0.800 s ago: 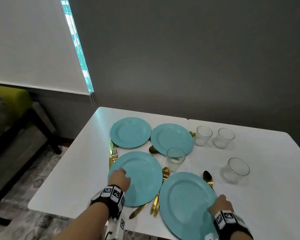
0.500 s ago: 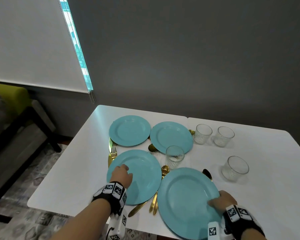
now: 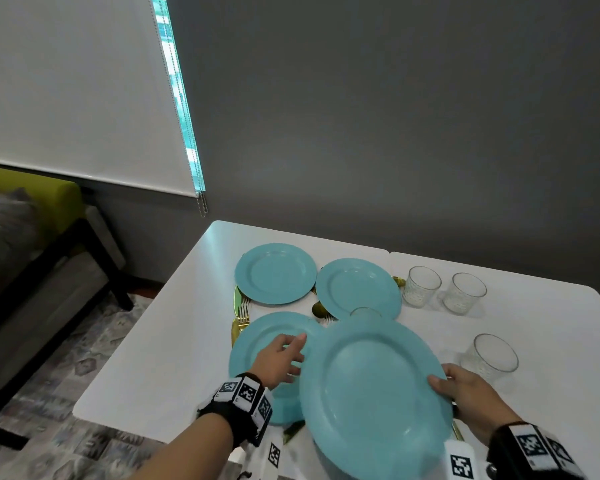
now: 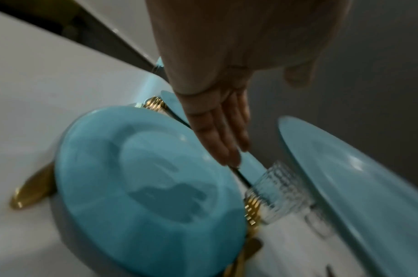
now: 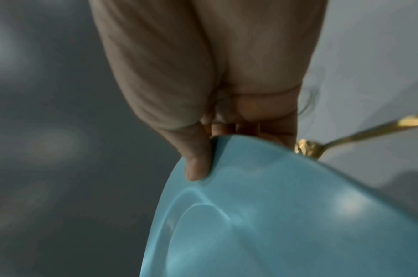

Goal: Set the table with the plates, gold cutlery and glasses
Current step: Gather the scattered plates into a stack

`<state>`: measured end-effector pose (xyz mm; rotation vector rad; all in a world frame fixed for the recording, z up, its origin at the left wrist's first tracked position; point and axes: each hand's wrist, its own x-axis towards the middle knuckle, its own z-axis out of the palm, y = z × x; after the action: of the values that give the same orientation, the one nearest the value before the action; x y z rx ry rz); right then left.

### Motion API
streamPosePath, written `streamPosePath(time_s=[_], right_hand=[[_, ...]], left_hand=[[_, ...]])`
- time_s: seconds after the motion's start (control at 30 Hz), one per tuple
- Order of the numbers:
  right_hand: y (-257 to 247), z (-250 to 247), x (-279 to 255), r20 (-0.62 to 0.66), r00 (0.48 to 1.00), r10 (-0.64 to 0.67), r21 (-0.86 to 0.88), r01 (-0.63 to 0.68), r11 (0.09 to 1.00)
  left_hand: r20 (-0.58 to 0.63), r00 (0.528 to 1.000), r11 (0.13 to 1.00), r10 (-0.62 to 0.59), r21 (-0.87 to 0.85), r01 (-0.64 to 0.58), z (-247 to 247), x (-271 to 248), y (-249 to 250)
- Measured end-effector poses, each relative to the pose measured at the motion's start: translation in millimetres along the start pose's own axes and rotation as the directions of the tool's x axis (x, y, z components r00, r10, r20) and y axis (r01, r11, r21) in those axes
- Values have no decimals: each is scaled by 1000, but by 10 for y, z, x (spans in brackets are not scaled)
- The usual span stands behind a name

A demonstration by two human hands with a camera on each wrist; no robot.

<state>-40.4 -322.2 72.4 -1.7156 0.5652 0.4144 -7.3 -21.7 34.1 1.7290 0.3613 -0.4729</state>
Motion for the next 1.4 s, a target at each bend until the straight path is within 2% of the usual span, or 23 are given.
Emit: streamPosePath(time_s=[0.07,0.1,0.23,0.27,0.33,0.43,0.53,0.6,0.67,0.83,1.03,1.13,1.23,1.3,1.4], right_hand=[[-89,255,63,28,999,-23,41,21,999],[-132,383,99,25,999,-38,62,37,997],[-235,859,339,0,999,-49,140,48,989],[-235,958,405,-1,999,-46,82,46,996],[-221,1134,478,16,999,-30,-187,33,982],[-164,1354,517,-13,1000,-23,-534,12,845],[-95,1514,607,-66,998,-5,-683,-41,729],[-63,1605,672,-101,995,21,-711,-87,697],[-62,1681,705,-129,991,46,-704,-124,699],[11,1834,755,-185,979,84,-615,-182,767],[16,1875,765,-216,958,186,-555,-277,784],[11,1817,788,-152,961,231,-548,-276,790],[2,1742,813,-61,976,207,-554,-205,806],[-45,1703,807,-20,986,168,-485,-156,861],[-228,1656,748,57,988,142,-285,-120,951]], left_hand=[[43,999,990,14,-139,-7,-61,-11,25],[24,1000,981,16,-193,-11,-100,-13,34],[-162,986,962,40,-262,-82,-430,126,-11],[-221,974,960,45,-260,-104,-524,145,3],[-330,942,964,59,-228,-140,-707,133,33],[-464,883,973,70,-161,-162,-942,171,25],[-519,855,972,13,-193,-132,-1097,222,-5],[-535,845,967,-6,-218,-131,-1163,271,-22],[-530,847,960,-32,-251,-121,-1203,335,-50],[-513,857,963,-51,-253,-94,-1234,424,-91],[-499,864,960,-68,-267,-79,-1280,529,-108],[-494,865,949,-82,-303,-83,-1283,570,-93],[-491,864,932,-110,-352,-81,-1290,630,-75],[-492,862,925,-118,-371,-85,-1303,657,-33],[-504,854,911,-127,-399,-100,-1322,702,44]])
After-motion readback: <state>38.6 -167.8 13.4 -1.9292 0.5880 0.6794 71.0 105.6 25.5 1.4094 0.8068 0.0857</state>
